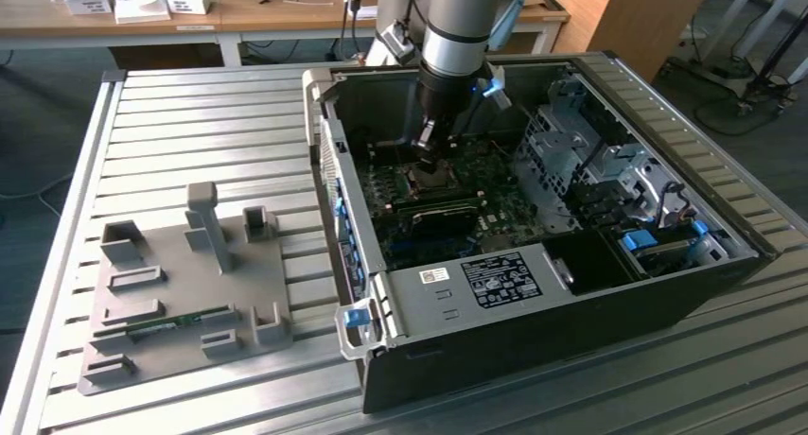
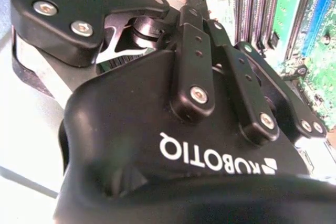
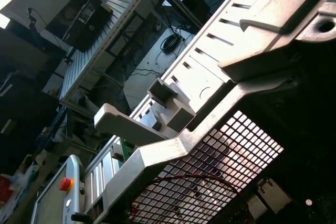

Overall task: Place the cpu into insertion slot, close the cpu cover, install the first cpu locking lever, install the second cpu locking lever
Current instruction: 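Install the first cpu locking lever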

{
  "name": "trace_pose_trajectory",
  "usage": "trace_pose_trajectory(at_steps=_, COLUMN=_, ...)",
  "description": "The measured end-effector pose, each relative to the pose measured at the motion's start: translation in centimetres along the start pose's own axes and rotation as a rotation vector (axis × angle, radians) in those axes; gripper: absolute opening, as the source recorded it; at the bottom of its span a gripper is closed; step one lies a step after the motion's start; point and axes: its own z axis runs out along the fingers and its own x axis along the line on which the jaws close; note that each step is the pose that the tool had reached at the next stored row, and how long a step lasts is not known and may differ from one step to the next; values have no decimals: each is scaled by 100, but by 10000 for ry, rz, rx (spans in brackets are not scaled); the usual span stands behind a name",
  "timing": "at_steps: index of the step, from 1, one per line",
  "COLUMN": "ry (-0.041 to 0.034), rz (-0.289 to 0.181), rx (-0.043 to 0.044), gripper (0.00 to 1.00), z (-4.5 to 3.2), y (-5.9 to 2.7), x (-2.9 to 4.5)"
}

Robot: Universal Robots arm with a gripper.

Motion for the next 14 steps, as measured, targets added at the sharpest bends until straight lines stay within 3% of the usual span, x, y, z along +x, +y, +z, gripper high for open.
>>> trace_pose_trajectory(at_steps=14, ry=5, rz=-264, rx=5, gripper=11, z=0, y=0, x=0)
